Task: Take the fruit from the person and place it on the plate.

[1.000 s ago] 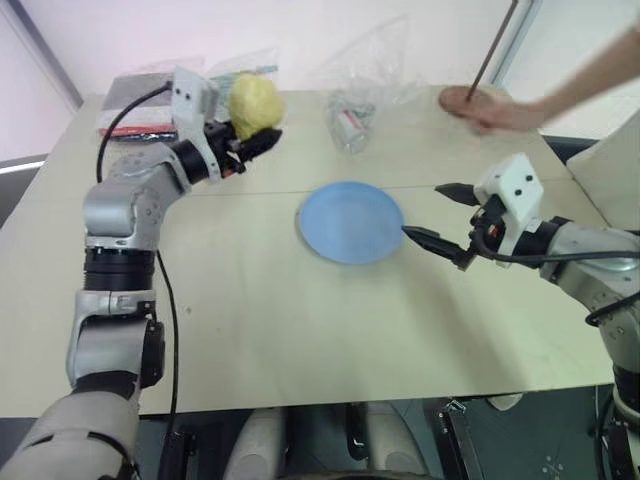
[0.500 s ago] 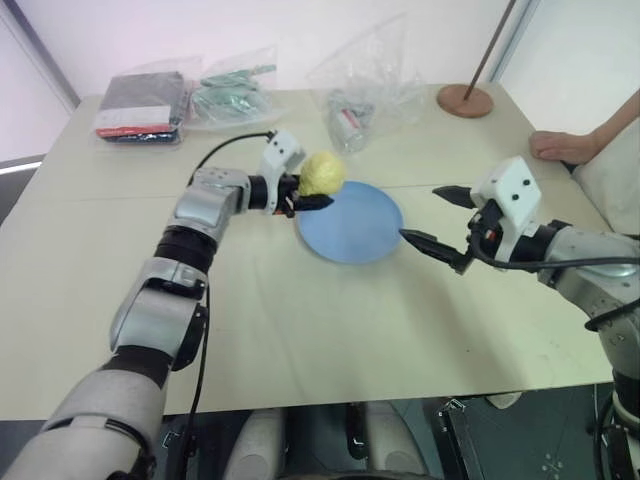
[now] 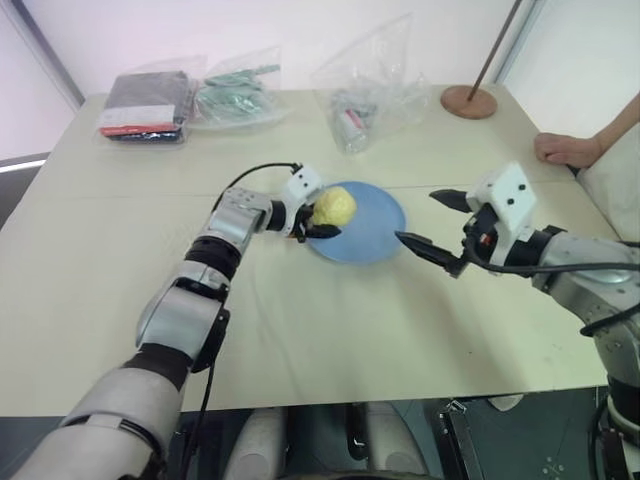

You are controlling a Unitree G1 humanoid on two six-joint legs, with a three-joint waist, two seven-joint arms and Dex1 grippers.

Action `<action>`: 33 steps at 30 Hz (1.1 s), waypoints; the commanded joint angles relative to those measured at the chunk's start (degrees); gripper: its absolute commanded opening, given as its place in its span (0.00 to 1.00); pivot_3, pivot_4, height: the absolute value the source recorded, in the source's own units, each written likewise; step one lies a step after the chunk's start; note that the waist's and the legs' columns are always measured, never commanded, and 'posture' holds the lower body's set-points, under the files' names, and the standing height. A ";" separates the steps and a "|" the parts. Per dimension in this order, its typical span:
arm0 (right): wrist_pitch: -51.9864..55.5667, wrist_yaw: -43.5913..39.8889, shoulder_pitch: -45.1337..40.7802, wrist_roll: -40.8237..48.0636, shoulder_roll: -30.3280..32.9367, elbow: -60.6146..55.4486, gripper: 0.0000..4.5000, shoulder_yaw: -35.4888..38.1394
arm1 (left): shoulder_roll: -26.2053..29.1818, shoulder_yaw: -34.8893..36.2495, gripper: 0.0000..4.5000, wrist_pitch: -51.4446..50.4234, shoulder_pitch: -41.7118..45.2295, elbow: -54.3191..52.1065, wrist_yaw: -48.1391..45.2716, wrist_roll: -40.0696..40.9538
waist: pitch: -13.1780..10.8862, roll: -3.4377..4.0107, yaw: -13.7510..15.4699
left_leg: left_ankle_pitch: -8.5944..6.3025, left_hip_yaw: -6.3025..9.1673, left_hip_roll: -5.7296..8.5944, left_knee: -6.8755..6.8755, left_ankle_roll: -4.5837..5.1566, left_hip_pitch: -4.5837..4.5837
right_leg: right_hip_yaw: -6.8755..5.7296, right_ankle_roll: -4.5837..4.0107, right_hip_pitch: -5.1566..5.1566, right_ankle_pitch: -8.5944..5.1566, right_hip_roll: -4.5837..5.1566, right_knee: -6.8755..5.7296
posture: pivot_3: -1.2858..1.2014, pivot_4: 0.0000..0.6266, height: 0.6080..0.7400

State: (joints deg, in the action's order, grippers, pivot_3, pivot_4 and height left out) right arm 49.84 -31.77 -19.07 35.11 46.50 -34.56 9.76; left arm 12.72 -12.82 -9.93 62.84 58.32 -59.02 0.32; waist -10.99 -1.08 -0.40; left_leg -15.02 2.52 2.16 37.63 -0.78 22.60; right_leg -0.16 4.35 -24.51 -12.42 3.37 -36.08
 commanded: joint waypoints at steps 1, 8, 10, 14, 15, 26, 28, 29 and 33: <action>0.03 0.51 -0.22 0.66 0.08 -2.09 1.00 1.90 | -0.41 -0.11 0.82 1.73 1.87 0.22 -1.11 -1.24 | 0.00 0.00 -0.10 | 0.00 0.00 0.00 0.01 0.00 0.00 | 0.00 0.00 0.00 0.00 -0.01 0.00 | 0.52 0.24 1.00; 0.29 0.85 -0.21 0.83 -0.06 -2.33 1.00 1.94 | -1.01 0.89 0.99 2.28 2.43 1.24 -1.61 -1.82 | 0.00 0.00 -0.04 | -0.01 0.01 -0.01 0.02 0.02 0.00 | 0.00 0.00 0.00 0.00 -0.02 -0.01 | 0.52 0.24 1.00; 0.34 0.87 -0.28 0.88 -0.05 -2.38 1.00 1.85 | -0.79 2.13 0.99 1.80 3.48 0.87 -1.61 -0.88 | 0.00 0.00 -0.04 | -0.01 0.01 -0.01 0.04 0.02 0.01 | 0.00 0.00 0.00 0.00 -0.02 -0.01 | 0.52 0.24 1.00; 0.35 0.86 -0.35 0.92 0.00 -2.53 1.00 1.75 | 1.89 6.47 0.99 -3.20 5.93 -4.77 -2.96 3.15 | -0.02 -0.03 -0.20 | -0.02 0.03 -0.02 0.09 0.04 0.06 | -0.01 0.01 -0.01 0.00 -0.03 -0.02 | 0.52 0.24 1.00; 0.35 0.88 -0.32 0.93 -0.01 -2.58 1.00 1.75 | 2.37 6.87 0.99 -4.24 5.88 -6.05 -3.30 3.61 | -0.02 -0.03 -0.26 | -0.03 0.03 -0.02 0.09 0.04 0.05 | -0.01 0.01 -0.01 0.00 -0.04 -0.02 | 0.52 0.24 1.00; -0.71 -1.42 -0.34 0.04 1.12 -1.39 1.00 0.72 | 24.62 11.87 0.99 -30.43 -9.99 -49.93 -12.18 15.07 | -0.02 0.01 -0.53 | -0.05 0.05 -0.08 0.09 0.08 -0.01 | 0.05 -0.01 0.00 -0.01 -0.08 -0.07 | 0.52 0.24 1.00; -1.27 -2.42 -0.24 -0.62 1.61 -0.65 1.00 0.27 | 28.94 13.02 0.99 -32.72 -14.45 -55.71 -11.97 16.27 | -0.02 0.01 -0.40 | -0.05 0.05 -0.08 0.09 0.08 -0.01 | 0.05 -0.01 0.00 -0.01 -0.05 -0.05 | 0.52 0.24 1.00; -1.43 -2.76 -0.33 -0.84 1.74 -0.09 1.00 0.08 | 31.05 13.71 0.99 -33.16 -16.87 -58.16 -12.10 16.79 | -0.02 0.01 -0.27 | -0.05 0.05 -0.08 0.09 0.08 -0.01 | 0.04 -0.01 0.00 -0.01 -0.03 -0.06 | 0.52 0.24 1.00; -2.71 -4.13 -0.76 -2.23 2.10 1.79 1.00 -0.81 | 36.08 16.82 0.99 -34.64 -23.20 -64.05 -11.00 19.13 | -0.02 0.01 -0.06 | -0.05 0.06 -0.04 0.12 0.08 0.00 | 0.03 -0.02 0.04 -0.02 0.10 0.00 | 0.52 0.24 1.00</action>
State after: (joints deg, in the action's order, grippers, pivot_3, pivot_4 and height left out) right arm 48.79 -35.24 -18.93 33.56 47.90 -32.77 8.42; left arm 47.45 1.33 -43.97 39.60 -2.24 -70.64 17.77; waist -11.01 -1.07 -0.46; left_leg -15.07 2.57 2.12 37.76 -0.70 22.61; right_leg -0.13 4.33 -24.47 -12.45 3.48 -36.06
